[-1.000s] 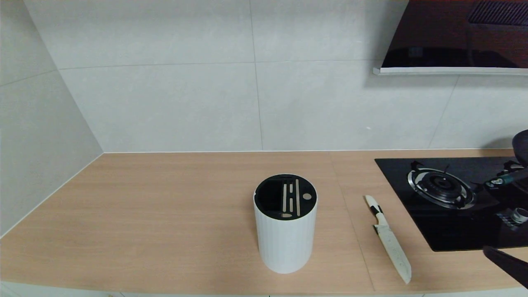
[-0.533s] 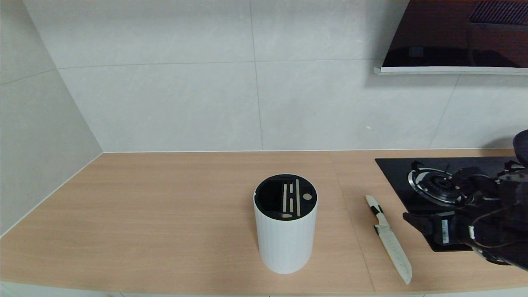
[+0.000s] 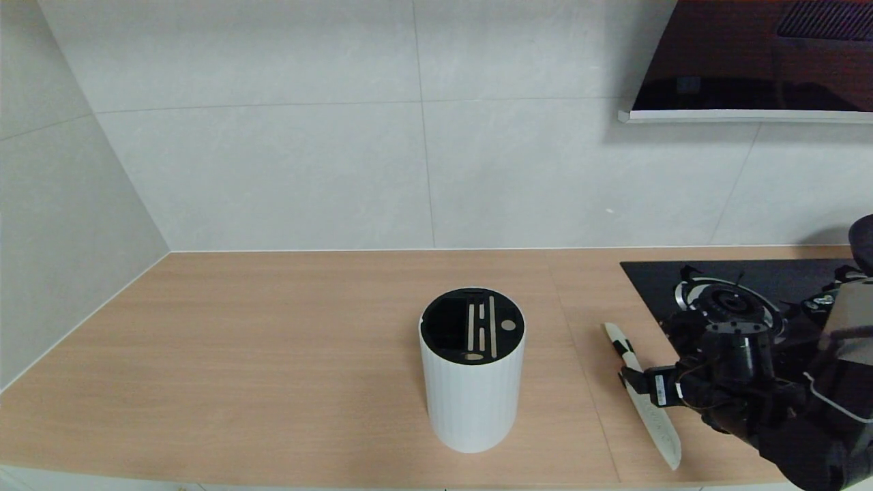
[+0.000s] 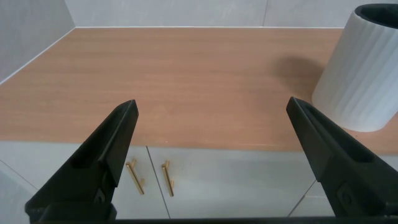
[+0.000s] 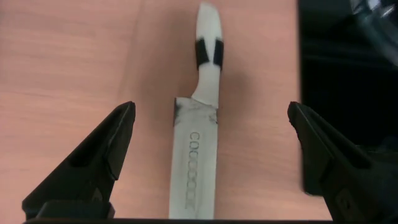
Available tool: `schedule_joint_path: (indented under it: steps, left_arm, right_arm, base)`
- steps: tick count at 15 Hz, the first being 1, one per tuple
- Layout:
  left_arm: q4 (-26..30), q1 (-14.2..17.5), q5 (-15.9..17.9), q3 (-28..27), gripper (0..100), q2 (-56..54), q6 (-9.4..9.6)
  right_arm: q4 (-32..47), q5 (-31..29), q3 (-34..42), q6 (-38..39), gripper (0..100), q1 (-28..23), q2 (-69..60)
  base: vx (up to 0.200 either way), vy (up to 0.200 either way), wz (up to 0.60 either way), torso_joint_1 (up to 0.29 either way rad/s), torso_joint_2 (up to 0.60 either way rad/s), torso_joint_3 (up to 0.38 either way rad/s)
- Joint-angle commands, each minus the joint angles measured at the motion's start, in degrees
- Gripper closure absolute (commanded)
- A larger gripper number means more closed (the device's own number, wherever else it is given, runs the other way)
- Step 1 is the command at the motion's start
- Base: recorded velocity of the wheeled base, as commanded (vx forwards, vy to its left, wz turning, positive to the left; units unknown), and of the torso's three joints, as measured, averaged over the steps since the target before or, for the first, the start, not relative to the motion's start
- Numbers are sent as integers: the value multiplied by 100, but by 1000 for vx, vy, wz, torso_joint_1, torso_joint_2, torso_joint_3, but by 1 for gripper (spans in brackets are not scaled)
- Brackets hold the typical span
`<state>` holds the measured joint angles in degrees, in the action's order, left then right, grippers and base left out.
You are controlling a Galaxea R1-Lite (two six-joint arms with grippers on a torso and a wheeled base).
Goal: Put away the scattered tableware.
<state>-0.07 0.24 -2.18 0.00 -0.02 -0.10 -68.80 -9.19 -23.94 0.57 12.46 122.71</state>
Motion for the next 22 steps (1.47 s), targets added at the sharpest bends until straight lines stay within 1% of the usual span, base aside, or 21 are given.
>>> schedule_joint_path:
  steps: [1, 4, 9, 19, 20, 22]
  left_arm:
    - [-1, 2, -2, 0, 0, 2, 1]
    - [-1, 2, -2, 0, 0, 2, 1]
    - [-1, 2, -2, 0, 0, 2, -8]
    - [-1, 2, -2, 0, 0, 2, 1]
    - [7, 2, -2, 0, 0, 2, -8]
    - [-1, 2, -2, 0, 0, 2, -8]
  right_arm:
    - [-160, -21, -128, 13, 0, 11, 781]
    - [-344, -21, -242, 39, 0, 2, 939]
    - [-344, 5, -506, 505, 0, 11, 1053]
    - [-353, -4, -576, 523, 0, 108, 1203]
    - [-353, -4, -576, 523, 100, 108, 1220]
    - [-353, -4, -585, 523, 100, 108, 1255]
  base:
    - [0, 0, 0, 0, 0, 0]
    - [0, 0, 0, 0, 0, 0]
    - [0, 0, 0, 0, 0, 0]
    - [0, 0, 0, 0, 0, 0]
    - [0, 0, 0, 0, 0, 0]
    - [0, 0, 0, 0, 0, 0]
